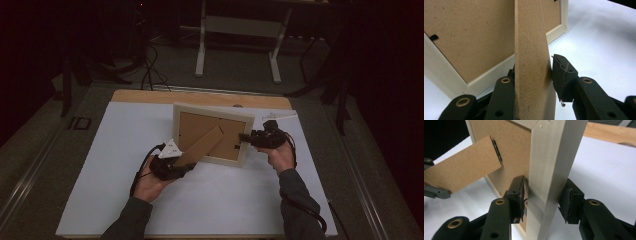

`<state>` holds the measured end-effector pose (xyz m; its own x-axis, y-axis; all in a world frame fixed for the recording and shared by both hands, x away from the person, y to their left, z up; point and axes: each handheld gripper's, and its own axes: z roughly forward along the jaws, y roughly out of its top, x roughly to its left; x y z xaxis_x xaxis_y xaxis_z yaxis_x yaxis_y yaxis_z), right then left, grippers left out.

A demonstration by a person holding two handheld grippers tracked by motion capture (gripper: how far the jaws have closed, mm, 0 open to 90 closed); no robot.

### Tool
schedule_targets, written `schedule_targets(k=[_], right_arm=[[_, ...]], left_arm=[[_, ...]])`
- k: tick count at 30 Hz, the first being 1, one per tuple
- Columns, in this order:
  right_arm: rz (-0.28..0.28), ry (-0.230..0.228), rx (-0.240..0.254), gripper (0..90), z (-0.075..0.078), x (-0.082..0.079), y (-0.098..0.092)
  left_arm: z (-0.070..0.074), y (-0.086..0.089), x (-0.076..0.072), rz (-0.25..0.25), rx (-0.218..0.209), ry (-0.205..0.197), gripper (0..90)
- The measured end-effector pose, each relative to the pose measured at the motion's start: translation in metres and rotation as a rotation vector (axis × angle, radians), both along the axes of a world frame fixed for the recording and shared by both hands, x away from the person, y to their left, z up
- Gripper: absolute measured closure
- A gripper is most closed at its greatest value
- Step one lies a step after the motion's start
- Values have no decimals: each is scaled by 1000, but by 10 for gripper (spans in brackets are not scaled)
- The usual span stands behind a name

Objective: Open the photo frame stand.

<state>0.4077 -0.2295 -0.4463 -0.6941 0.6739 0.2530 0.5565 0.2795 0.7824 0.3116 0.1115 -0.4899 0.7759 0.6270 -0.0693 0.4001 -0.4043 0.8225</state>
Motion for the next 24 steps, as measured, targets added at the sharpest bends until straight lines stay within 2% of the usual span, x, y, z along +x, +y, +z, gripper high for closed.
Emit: schedule_targets(k=[16,21,24], right_arm=[[-23,-137,-95,637,7,-15,13],[-18,-143,-104,641,7,-15,14],[-15,-145,-101,644,6,-16,13]], left_arm=[[0,-3,0,45,1,-22,683],[2,-3,-1,32,-3,-20,686],[4,-5,-2,14,13,-16,673]])
